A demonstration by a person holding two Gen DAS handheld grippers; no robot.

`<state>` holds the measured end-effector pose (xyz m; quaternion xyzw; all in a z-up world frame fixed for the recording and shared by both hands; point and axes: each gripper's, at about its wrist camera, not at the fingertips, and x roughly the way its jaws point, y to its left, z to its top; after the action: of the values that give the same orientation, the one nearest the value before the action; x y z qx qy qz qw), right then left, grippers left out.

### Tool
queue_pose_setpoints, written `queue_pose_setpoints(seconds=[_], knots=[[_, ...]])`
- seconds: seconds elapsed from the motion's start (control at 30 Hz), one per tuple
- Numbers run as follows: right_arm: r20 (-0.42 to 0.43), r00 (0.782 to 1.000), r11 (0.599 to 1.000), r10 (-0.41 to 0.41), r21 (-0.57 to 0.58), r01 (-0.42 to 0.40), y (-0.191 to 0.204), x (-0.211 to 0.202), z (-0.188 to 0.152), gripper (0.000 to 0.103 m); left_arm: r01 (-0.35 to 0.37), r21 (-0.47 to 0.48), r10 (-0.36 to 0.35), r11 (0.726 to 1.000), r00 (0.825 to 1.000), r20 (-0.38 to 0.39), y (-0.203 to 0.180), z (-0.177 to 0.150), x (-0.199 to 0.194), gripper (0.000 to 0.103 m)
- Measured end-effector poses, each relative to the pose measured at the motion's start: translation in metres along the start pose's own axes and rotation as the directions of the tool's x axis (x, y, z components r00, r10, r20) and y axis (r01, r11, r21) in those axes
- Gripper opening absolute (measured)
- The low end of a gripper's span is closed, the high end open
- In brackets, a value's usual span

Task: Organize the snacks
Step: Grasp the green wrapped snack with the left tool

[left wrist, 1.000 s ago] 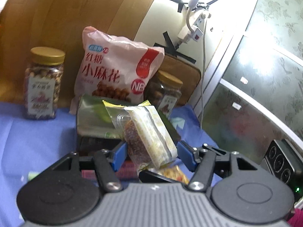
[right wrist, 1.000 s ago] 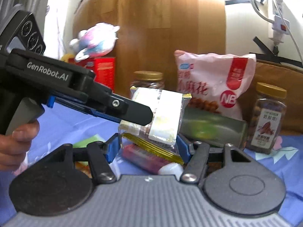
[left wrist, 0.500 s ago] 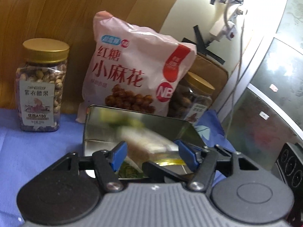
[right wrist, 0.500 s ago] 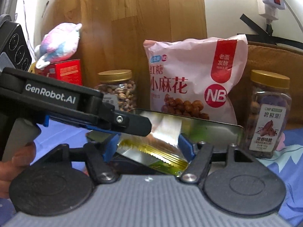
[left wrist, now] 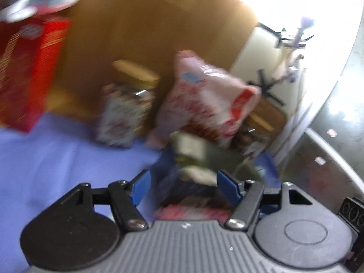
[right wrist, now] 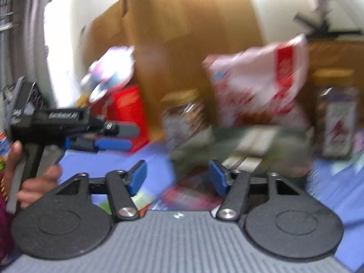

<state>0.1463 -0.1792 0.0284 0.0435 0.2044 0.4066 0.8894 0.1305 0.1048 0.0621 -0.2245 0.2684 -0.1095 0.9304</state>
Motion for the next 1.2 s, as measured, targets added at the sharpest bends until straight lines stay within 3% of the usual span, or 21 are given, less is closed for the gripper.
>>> queue_pose_setpoints(seconds=[0.07, 0.2, 0.37, 0.5, 0.63, 0.7, 0.83, 1.03, 1.2], knots=[[-0.076, 0.997, 1.000, 0.030, -0.002, -0.030, 0.011, 0.012, -0.011, 0.046, -0.038, -0.029, 0.038, 0.999, 0.999, -0.017, 0.014, -0.011, -0.009, 0.066], [-0.194, 0.979, 0.998, 0.067, -0.003, -0.069, 0.032, 0.038, -0.028, 0.047, -0.067, -0.083, 0.065, 0.994, 0.997, -0.036, 0.035, -0.028, -0.022, 0.066], [-0.240, 0.967, 0.993, 0.082, -0.058, -0.099, 0.061, 0.054, -0.030, 0.049, -0.044, -0.102, 0.039, 0.994, 0.998, -0.052, 0.041, -0.038, -0.022, 0.066], [-0.274, 0.960, 0.991, 0.053, -0.107, -0.085, 0.072, 0.073, -0.030, 0.053, -0.009, -0.052, 0.005, 0.999, 0.997, -0.077, 0.028, -0.044, -0.011, 0.065], [-0.303, 0.953, 0.988, 0.018, -0.143, -0.064, 0.074, 0.086, -0.037, 0.053, -0.045, -0.018, 0.042, 0.999, 0.992, -0.120, 0.024, -0.056, 0.004, 0.058], [-0.290, 0.957, 0.985, 0.021, -0.155, -0.069, 0.076, 0.085, -0.038, 0.046, -0.059, 0.008, 0.060, 0.998, 0.993, -0.106, 0.020, -0.059, 0.004, 0.055], [-0.255, 0.967, 0.981, -0.008, -0.191, -0.042, 0.081, 0.079, -0.037, 0.043, -0.034, 0.017, 0.035, 0.999, 0.994, -0.099, 0.011, -0.057, -0.002, 0.051], [-0.107, 0.993, 0.967, -0.044, -0.255, 0.015, 0.089, 0.048, -0.030, 0.042, -0.005, 0.044, 0.007, 0.999, 0.999, -0.043, -0.013, -0.048, -0.015, 0.051], [-0.003, 0.997, 0.955, -0.080, -0.287, 0.076, 0.085, 0.030, -0.021, 0.042, 0.029, 0.083, -0.029, 0.996, 1.000, -0.005, -0.036, -0.034, -0.014, 0.051]])
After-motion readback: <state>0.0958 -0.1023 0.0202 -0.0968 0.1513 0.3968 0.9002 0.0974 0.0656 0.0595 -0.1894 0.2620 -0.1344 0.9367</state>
